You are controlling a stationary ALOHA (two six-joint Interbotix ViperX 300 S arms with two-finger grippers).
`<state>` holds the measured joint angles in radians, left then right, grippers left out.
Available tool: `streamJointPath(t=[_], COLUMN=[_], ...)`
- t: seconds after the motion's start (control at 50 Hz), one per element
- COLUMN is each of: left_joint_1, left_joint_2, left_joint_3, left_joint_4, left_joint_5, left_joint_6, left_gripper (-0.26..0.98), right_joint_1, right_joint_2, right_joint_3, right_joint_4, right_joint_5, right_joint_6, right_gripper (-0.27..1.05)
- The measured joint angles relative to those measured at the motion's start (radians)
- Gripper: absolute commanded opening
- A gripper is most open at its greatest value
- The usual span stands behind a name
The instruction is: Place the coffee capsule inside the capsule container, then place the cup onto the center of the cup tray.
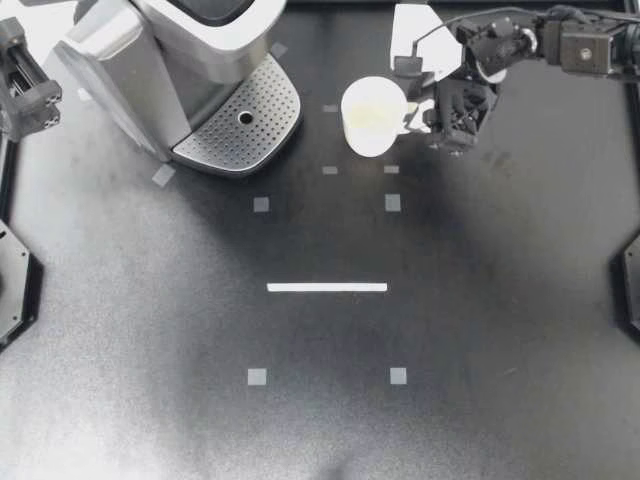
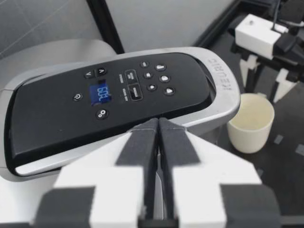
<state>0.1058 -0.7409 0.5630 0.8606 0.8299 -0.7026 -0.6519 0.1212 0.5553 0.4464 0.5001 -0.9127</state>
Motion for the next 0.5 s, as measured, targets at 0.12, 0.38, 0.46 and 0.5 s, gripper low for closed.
streamJointPath(t=[0.12,0.38,0.46,0.5], left_joint_1=[0.0,0.0,0.0,0.0], left_joint_2=[0.0,0.003,0.003,0.003], left_joint_3=[0.002,0.0,0.002,0.0], left_joint_4=[0.002,0.002,0.002,0.002], left_joint_5=[-0.002,-0.002,-0.002,-0.002], left_joint_6=[0.0,0.0,-0.002,0.0], left_gripper=[0.08,0.08,0.08,0.08], right_joint_1=[0.003,0.008,0.006,0.006], right_joint_2=[0.002,0.002,0.0,-0.002], right_joint_3=[0.0,-0.002,-0.002,-0.002], right_joint_4=[0.002,0.002,0.006,0.011], right_joint_5=[0.002,0.003,0.003,0.005], right_joint_6=[0.0,0.003,0.003,0.002], right_gripper=[0.29,0.11,0.11,0.11])
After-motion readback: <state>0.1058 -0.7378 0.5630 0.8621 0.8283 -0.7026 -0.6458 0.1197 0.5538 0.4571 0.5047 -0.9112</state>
